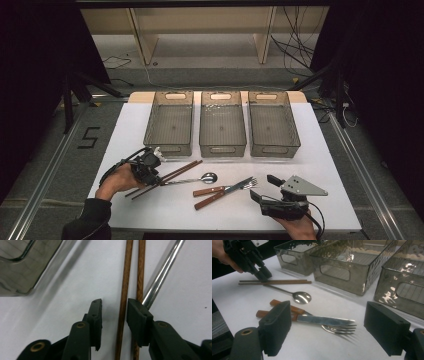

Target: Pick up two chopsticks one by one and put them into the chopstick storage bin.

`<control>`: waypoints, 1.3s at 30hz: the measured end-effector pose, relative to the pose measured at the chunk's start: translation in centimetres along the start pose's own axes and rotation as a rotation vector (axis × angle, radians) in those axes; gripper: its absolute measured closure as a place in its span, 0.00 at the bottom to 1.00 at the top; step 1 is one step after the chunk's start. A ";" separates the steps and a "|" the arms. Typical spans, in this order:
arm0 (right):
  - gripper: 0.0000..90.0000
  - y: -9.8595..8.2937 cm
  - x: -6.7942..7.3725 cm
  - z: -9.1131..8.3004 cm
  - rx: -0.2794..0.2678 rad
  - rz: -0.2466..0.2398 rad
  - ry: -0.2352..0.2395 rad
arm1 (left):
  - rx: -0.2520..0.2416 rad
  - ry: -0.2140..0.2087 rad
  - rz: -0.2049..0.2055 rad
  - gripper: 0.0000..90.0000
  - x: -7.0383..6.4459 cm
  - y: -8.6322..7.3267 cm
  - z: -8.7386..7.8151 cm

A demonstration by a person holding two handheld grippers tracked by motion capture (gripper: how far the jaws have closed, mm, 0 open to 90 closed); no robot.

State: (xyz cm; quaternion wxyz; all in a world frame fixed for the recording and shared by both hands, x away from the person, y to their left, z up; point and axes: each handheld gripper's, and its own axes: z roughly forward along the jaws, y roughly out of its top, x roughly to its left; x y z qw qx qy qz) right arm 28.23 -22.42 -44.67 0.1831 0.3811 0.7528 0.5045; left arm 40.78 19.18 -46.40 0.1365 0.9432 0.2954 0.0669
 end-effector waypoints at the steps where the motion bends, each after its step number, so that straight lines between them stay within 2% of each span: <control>1: 0.25 0.0 0.0 0.0 0.001 0.000 0.000 | 0.005 -0.006 0.008 0.75 0.0 0.0 0.0; 7: 0.25 0.0 0.0 0.0 0.005 -0.001 0.002 | 0.011 -0.030 0.013 0.84 -0.1 0.2 0.1; 17: 0.26 0.0 0.0 0.1 0.008 0.001 0.004 | 0.043 -0.052 0.015 0.91 0.0 0.6 0.1; 29: 0.27 0.0 0.0 0.1 0.010 -0.001 0.006 | 0.021 -0.069 0.012 0.94 0.2 0.3 0.0; 35: 0.27 0.0 0.0 0.1 0.009 -0.002 0.006 | -0.006 -0.044 0.040 0.94 -0.1 0.5 -1.3; 39: 0.27 0.0 0.0 0.0 0.008 -0.002 0.007 | -0.030 -0.046 0.055 0.94 -0.5 0.7 -2.2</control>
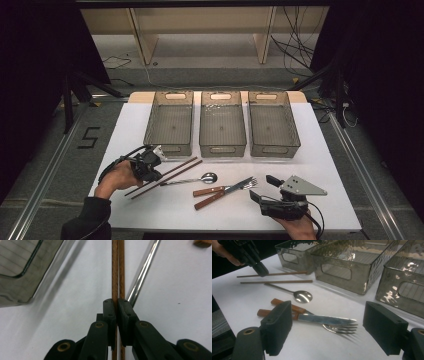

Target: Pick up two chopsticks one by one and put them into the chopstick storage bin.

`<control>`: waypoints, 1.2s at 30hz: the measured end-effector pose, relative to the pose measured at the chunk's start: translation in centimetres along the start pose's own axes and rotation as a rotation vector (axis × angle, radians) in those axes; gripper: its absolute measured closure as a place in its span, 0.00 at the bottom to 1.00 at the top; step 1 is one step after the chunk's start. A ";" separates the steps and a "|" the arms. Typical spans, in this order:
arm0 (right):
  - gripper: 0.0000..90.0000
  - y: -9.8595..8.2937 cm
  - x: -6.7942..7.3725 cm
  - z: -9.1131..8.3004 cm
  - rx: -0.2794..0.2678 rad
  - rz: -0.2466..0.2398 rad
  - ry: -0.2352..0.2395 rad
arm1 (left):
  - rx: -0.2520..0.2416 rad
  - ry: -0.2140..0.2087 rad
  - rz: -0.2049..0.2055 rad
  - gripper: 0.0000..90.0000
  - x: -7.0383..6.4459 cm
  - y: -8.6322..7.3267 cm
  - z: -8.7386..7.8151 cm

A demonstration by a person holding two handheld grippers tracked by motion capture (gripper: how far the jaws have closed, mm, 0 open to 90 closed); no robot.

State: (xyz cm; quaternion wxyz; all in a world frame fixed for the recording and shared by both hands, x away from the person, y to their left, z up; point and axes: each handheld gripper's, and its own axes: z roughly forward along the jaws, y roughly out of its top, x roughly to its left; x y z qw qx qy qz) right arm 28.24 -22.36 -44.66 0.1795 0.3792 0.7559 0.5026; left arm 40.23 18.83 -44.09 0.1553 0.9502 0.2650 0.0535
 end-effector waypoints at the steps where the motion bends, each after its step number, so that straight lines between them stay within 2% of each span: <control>1: 0.27 0.0 0.0 0.0 0.000 0.000 0.000 | -0.005 -0.001 -0.001 0.94 -0.1 0.1 -0.3; 6: 0.27 0.0 0.0 0.0 -0.001 0.000 0.002 | -0.047 -0.005 -0.002 0.94 -0.3 0.3 -1.5; 7: 0.27 0.0 0.0 0.0 -0.001 0.000 0.001 | -0.071 -0.004 -0.005 0.94 -0.4 0.3 -2.2; 11: 0.27 0.0 0.0 0.0 -0.004 0.002 0.002 | -0.134 0.002 -0.026 0.94 -0.6 0.5 -3.4; 14: 0.27 0.0 0.0 0.0 -0.006 0.003 0.002 | -0.188 0.011 -0.024 0.94 -0.8 0.8 -4.4; 18: 0.27 0.0 0.0 0.0 -0.004 0.004 0.003 | -0.253 0.055 -0.046 0.94 -0.7 1.2 -5.5; 19: 0.27 0.0 0.0 0.0 -0.003 0.003 0.003 | -0.272 0.056 -0.059 0.94 -0.6 1.3 -5.8; 27: 0.27 0.0 0.0 0.0 -0.004 0.006 0.002 | -0.374 0.090 -0.163 0.94 1.1 2.2 -7.3; 36: 0.27 0.0 -0.1 0.0 -0.007 0.008 0.003 | -0.397 0.114 -0.224 0.94 3.3 3.4 -7.8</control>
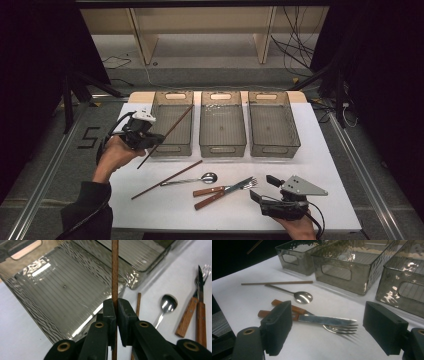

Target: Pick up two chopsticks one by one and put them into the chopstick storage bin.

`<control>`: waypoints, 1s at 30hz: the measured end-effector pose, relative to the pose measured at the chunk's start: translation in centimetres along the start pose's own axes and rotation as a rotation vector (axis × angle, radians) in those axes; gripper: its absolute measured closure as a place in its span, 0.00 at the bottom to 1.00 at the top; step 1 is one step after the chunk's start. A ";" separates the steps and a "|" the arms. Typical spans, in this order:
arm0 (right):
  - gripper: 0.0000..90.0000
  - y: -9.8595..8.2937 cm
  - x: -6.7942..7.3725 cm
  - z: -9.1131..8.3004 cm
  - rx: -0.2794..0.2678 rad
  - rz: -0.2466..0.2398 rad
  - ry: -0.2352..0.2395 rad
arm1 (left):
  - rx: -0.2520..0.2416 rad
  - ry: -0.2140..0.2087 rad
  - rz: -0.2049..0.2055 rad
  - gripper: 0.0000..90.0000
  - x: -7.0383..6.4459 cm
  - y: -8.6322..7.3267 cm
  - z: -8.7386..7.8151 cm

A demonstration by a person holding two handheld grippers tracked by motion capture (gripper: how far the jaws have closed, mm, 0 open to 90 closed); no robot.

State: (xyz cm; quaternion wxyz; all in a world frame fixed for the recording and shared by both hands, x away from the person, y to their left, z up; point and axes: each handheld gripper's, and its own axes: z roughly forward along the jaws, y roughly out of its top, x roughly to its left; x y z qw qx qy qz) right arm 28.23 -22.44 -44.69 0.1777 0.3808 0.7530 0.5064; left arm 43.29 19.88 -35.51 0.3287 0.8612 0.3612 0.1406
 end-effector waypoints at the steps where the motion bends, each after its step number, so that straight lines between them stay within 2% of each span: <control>1: 0.27 0.0 0.0 0.0 0.000 0.000 0.000 | -0.003 0.004 -0.007 0.94 0.2 0.2 0.0; 3: 0.27 0.0 0.0 0.0 -0.001 0.000 0.000 | -0.013 0.002 -0.019 0.94 0.7 0.5 -0.1; 8: 0.27 0.0 0.0 0.0 -0.001 0.000 0.001 | -0.024 0.030 -0.041 0.94 1.6 1.4 0.0; 15: 0.27 0.0 0.0 0.0 -0.004 0.001 0.004 | -0.026 0.072 -0.043 0.94 2.5 2.8 0.2; 26: 0.26 0.0 0.0 0.0 -0.005 0.002 0.007 | -0.029 0.097 -0.044 0.94 3.5 4.2 1.5; 30: 0.26 0.0 0.0 0.0 -0.005 0.001 0.008 | -0.045 0.095 -0.060 0.94 4.2 4.5 2.0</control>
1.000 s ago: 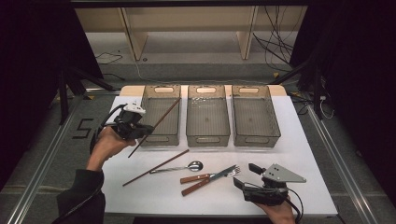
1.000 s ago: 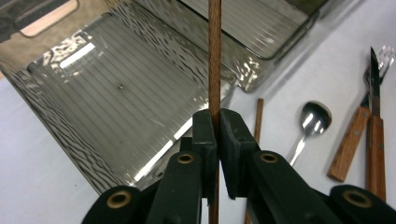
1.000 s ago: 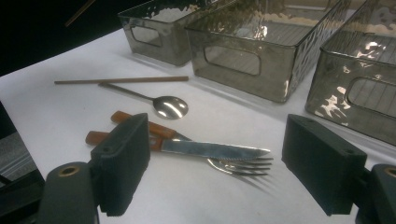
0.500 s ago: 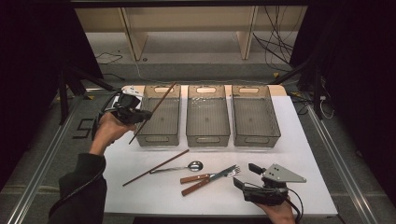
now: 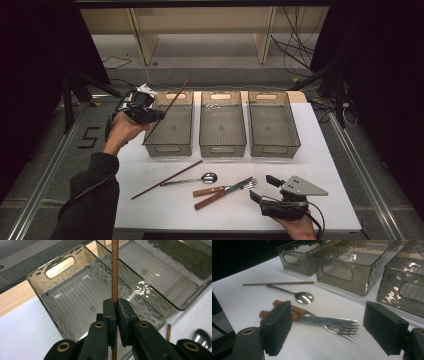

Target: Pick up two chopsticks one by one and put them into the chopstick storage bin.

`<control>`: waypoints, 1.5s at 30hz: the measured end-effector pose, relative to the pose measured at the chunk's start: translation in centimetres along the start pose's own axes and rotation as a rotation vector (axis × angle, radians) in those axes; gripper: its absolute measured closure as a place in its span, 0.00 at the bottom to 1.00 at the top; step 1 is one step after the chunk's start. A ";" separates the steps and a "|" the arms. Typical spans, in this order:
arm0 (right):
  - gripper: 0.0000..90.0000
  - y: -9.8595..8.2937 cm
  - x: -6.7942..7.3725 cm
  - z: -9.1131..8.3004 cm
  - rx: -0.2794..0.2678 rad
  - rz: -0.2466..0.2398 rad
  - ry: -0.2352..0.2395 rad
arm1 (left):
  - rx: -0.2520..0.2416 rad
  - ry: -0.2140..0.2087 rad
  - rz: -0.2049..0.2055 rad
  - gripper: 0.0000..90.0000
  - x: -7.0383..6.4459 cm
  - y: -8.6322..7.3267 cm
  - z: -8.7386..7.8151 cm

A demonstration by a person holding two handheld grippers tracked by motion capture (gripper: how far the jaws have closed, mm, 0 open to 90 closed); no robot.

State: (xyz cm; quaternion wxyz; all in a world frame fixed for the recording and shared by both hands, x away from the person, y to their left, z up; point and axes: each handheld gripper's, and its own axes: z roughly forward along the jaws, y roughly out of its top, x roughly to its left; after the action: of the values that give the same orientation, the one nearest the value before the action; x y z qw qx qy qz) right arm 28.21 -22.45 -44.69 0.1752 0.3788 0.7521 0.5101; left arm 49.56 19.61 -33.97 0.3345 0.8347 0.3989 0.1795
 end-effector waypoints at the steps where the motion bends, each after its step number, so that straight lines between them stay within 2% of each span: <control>1: 0.26 0.0 0.0 0.0 0.000 0.000 0.000 | -0.003 0.007 -0.004 0.94 0.1 0.1 0.1; 3: 0.26 0.0 0.0 0.0 0.000 0.000 0.001 | -0.009 0.013 -0.002 0.94 0.4 0.3 0.3; 12: 0.26 0.0 0.0 0.0 -0.001 0.001 0.004 | -0.022 0.038 -0.044 0.94 1.5 0.2 2.1; 22: 0.26 0.0 0.0 0.0 0.000 0.003 0.005 | -0.025 0.054 -0.059 0.94 1.6 -0.1 3.3; 26: 0.26 0.0 0.0 0.0 0.001 0.006 0.005 | -0.018 0.060 -0.058 0.94 1.5 -0.4 3.7; 36: 0.26 0.0 0.0 0.0 0.000 0.004 0.006 | 0.010 0.076 -0.086 0.94 1.6 -1.1 4.8; 45: 0.26 -0.1 0.0 0.0 0.002 0.009 0.006 | 0.031 0.064 -0.113 0.93 1.8 -1.7 5.6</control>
State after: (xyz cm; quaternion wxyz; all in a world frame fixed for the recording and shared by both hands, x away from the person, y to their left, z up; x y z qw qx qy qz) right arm 28.20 -22.48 -44.74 0.1706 0.3808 0.7513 0.5112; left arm 52.94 19.50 -39.06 0.3181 0.8097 0.4588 0.1809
